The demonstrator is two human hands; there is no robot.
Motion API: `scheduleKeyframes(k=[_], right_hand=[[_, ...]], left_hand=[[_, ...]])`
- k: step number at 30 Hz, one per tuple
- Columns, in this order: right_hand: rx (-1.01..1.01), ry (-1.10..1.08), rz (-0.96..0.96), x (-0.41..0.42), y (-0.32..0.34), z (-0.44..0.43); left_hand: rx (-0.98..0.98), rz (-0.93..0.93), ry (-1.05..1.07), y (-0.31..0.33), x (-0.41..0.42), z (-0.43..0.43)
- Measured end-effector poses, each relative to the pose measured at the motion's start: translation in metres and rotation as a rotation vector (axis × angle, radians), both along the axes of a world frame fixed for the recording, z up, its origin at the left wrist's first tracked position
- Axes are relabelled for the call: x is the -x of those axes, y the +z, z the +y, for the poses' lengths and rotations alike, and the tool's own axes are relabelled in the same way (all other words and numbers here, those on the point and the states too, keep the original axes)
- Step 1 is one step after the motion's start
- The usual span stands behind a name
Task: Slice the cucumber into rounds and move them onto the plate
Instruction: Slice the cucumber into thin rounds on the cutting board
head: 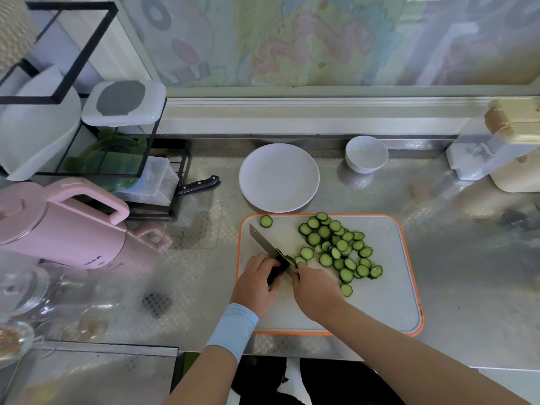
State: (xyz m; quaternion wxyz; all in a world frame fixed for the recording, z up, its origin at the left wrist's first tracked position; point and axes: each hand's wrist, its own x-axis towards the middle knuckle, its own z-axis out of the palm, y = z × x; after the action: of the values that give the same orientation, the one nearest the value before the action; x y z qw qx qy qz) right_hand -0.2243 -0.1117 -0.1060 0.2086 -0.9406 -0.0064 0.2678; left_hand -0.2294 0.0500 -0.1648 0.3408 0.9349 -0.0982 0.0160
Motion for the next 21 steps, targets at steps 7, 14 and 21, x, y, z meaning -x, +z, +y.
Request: scheduleKeyframes(k=[7,14,21], right_hand=[[-0.043,-0.038,-0.070,0.007,0.019,-0.007],[0.029,0.001,-0.094,0.015,0.031,-0.007],[0.078,-0.014,-0.062,0.018,0.032,-0.007]], left_hand=[[0.019,-0.013,0.028,0.000,-0.002,0.000],[0.020,-0.021,0.035,0.001,-0.003,0.000],[0.027,0.001,0.049,0.000,-0.002,-0.001]])
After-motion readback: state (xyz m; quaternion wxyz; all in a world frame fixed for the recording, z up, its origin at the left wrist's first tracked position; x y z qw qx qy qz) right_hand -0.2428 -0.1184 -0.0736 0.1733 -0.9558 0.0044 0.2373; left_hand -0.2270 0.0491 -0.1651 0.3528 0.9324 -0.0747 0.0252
